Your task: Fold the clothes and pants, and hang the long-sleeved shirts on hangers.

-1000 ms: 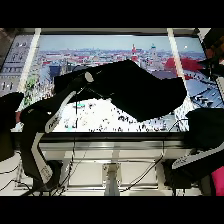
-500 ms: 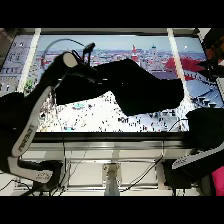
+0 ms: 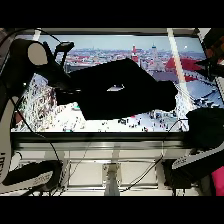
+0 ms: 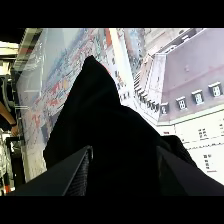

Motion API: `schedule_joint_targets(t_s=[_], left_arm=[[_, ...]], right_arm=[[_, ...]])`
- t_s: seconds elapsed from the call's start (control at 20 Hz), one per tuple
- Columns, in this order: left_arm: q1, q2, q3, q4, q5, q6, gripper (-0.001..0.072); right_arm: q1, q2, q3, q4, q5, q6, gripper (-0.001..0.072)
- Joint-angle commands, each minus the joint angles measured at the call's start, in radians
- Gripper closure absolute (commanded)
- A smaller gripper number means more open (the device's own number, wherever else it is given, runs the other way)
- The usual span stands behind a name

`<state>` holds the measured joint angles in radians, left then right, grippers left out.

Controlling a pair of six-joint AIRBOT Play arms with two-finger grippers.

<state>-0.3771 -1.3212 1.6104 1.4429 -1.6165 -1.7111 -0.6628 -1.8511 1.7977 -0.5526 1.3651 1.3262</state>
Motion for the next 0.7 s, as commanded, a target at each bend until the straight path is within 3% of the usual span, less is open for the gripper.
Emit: schedule_joint_targets(t_s=[0.0, 0.3, 0.35, 0.4, 0.45, 0.65], left_arm=[[0.001, -0.05, -0.001, 0.053, 0.08, -0.018, 0.0702], [0.007, -0.363, -0.001, 0.053, 0.729, -0.018, 0.0679], [0.01, -0.405, -0.001, 0.05, 0.805, -0.018, 0.0544], [0.014, -0.434, -0.001, 0.049, 0.844, -0.035, 0.0374], [0.02, -0.451, -0.001, 0.049, 0.847, -0.067, 0.0326], [0.067, -0.417, -0.001, 0.05, 0.772, -0.07, 0.0334]], right_arm=[[0.009, 0.002, 0.001, 0.006, 0.006, 0.0, 0.0271], [0.032, 0.002, 0.001, 0.005, 0.009, 0.0, 0.0269], [0.036, 0.003, 0.001, 0.006, 0.015, 0.0, 0.0265], [0.041, 0.003, 0.001, 0.006, 0.022, 0.0, 0.0262], [0.045, 0.003, 0.001, 0.006, 0.023, 0.0, 0.0262], [0.061, 0.003, 0.001, 0.004, 0.019, -0.001, 0.0227]])
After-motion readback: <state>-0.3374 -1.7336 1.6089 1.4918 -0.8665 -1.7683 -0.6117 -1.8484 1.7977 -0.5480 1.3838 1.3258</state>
